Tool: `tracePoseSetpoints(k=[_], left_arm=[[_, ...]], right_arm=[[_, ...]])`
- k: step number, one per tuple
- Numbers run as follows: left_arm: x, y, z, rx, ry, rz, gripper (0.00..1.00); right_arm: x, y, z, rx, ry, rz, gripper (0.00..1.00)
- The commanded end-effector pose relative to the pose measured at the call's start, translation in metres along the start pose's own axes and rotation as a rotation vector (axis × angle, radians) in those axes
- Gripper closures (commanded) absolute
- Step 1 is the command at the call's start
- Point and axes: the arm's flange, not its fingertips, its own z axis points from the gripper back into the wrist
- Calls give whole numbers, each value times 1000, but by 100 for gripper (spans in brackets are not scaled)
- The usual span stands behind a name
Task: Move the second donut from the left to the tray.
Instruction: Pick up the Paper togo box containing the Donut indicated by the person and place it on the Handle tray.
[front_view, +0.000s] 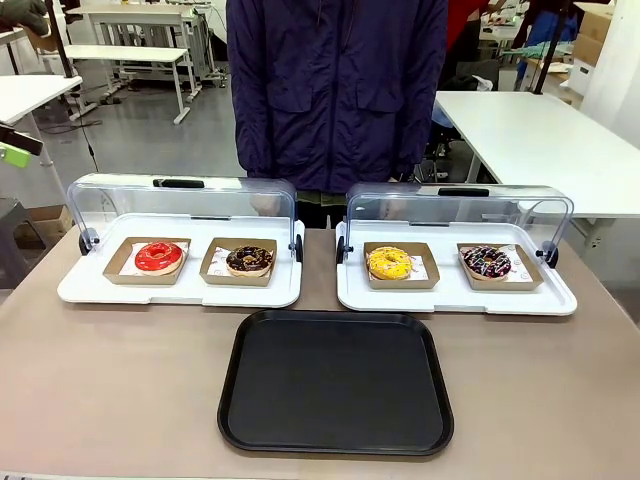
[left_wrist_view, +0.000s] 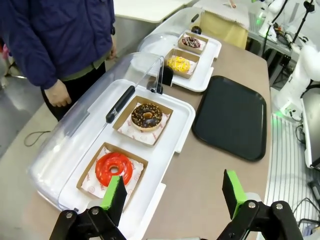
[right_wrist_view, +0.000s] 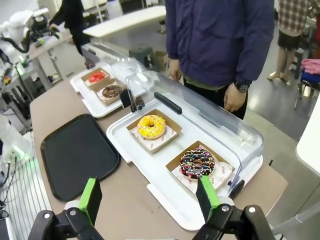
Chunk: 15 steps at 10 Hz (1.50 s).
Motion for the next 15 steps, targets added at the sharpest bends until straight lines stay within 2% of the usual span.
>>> tracePoseSetpoints(k=[1, 15], left_arm=[[1, -1, 1, -6, -14, -7, 0], [1, -1, 1, -6, -14, -7, 0]], right_arm=[[2, -1, 0, 6, -27, 32, 0], [2, -1, 0, 6, -27, 32, 0]])
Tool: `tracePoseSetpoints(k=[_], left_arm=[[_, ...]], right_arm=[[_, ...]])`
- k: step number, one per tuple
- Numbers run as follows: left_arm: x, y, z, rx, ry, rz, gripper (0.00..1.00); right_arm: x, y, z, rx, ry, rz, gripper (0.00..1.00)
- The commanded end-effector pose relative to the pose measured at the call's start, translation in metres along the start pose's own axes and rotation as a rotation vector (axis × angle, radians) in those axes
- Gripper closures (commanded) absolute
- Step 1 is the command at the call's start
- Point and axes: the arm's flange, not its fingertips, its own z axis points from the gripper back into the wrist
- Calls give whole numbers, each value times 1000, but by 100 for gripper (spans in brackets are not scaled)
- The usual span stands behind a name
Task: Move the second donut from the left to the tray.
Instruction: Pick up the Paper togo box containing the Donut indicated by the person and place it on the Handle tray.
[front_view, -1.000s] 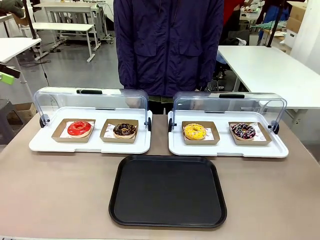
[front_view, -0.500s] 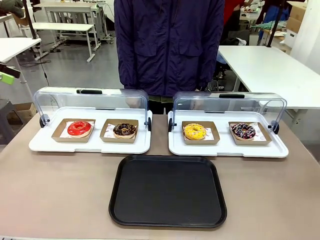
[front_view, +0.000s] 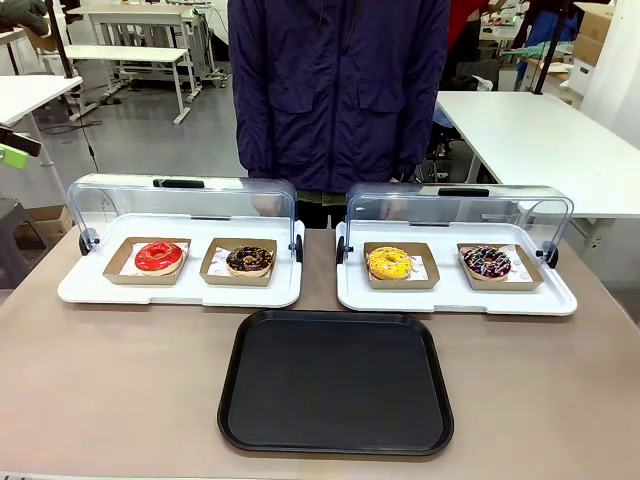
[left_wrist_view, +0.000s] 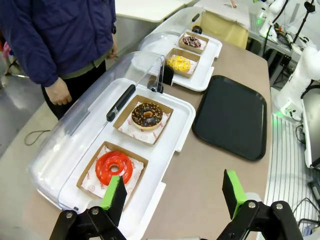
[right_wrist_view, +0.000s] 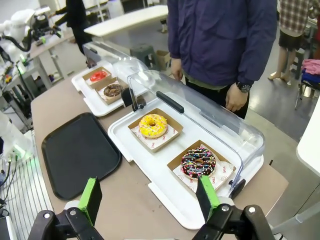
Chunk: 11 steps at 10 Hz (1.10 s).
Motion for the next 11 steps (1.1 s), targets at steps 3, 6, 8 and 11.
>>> tracePoseSetpoints(k=[3, 6, 8, 11], left_arm=[[1, -1, 1, -7, -16, -9, 0], [1, -1, 1, -7, -16, -9, 0], [1, -1, 1, -7, -16, -9, 0], [1, -1, 1, -7, -16, -9, 0]], right_arm=[[2, -3, -1, 3, -31, 28, 0], [2, -3, -1, 3, -31, 28, 0], [2, -3, -1, 3, -31, 28, 0], [2, -3, -1, 3, -31, 28, 0]])
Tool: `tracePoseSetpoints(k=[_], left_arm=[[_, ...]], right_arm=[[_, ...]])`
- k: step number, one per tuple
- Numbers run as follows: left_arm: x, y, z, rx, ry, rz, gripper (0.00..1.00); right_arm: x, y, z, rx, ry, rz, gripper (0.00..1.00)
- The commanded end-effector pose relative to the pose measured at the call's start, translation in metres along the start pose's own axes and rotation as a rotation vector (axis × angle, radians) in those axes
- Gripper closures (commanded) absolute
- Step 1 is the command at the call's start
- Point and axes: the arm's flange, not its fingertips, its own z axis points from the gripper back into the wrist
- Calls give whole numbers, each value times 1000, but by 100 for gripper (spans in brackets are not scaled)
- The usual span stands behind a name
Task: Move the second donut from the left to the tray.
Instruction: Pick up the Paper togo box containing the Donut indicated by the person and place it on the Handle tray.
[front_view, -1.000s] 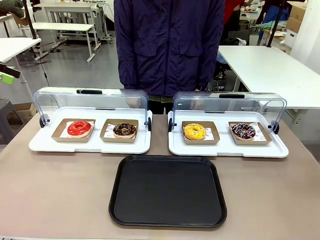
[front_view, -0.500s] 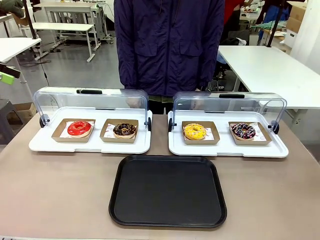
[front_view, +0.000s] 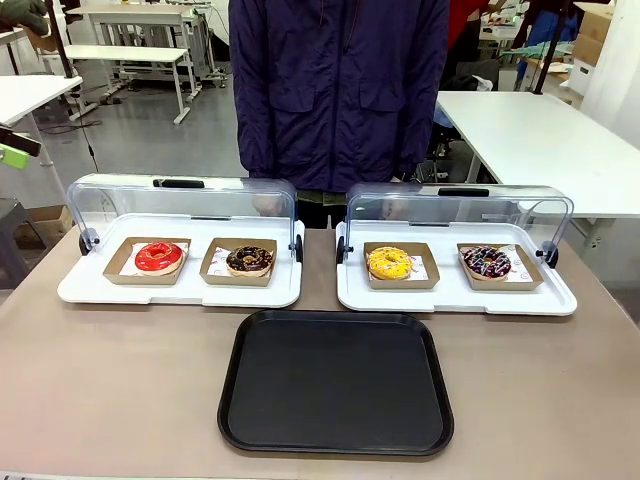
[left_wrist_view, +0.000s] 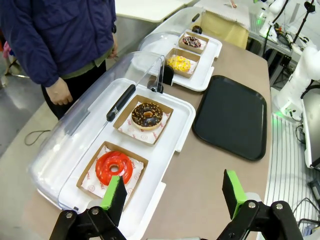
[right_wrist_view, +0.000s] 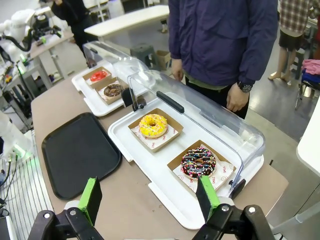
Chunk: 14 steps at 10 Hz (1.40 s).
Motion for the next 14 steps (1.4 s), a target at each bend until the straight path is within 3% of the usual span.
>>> tracePoseSetpoints(k=[1, 14], left_arm=[[1, -1, 1, -7, -16, -9, 0], [1, -1, 1, -7, -16, -9, 0]], right_arm=[[2, -3, -1, 2, -30, 27, 0], [2, -3, -1, 2, -30, 27, 0]])
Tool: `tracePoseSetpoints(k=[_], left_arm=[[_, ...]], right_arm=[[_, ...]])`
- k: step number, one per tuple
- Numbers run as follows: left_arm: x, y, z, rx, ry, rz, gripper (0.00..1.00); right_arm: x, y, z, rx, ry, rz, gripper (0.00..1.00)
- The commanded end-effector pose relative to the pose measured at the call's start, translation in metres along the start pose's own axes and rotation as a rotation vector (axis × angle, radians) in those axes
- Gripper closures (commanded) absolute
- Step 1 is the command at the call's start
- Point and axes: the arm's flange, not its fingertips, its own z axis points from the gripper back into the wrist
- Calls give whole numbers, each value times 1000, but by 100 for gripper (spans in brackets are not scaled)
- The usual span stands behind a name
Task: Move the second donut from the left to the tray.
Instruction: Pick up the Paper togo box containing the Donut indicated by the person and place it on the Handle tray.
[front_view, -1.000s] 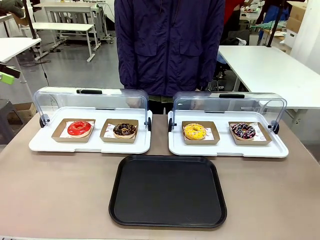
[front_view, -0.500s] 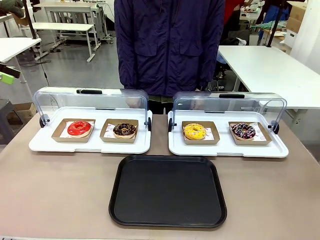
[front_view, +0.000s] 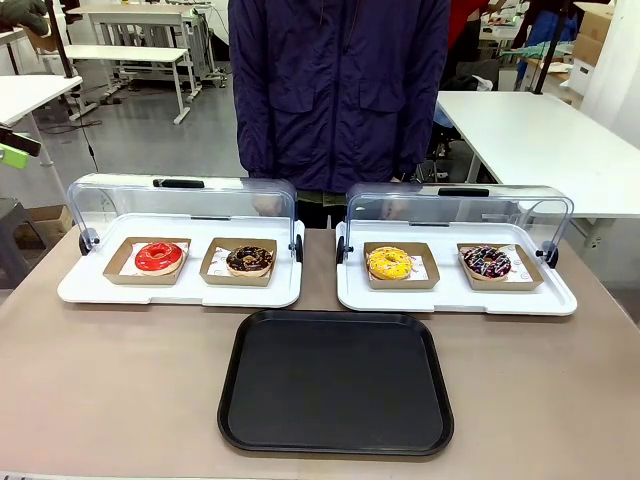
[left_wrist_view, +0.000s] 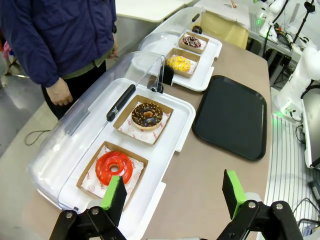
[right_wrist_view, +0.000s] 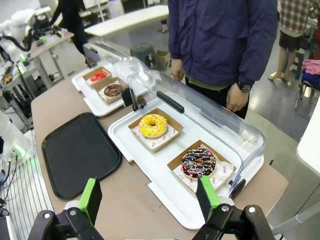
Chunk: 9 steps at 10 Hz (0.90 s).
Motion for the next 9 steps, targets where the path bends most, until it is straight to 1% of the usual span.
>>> tracePoseSetpoints(k=[1, 9], left_arm=[[1, -1, 1, -7, -16, -9, 0], [1, -1, 1, -7, -16, -9, 0]], right_arm=[[2, -3, -1, 1, -30, 27, 0], [2, -3, -1, 1, -30, 27, 0]])
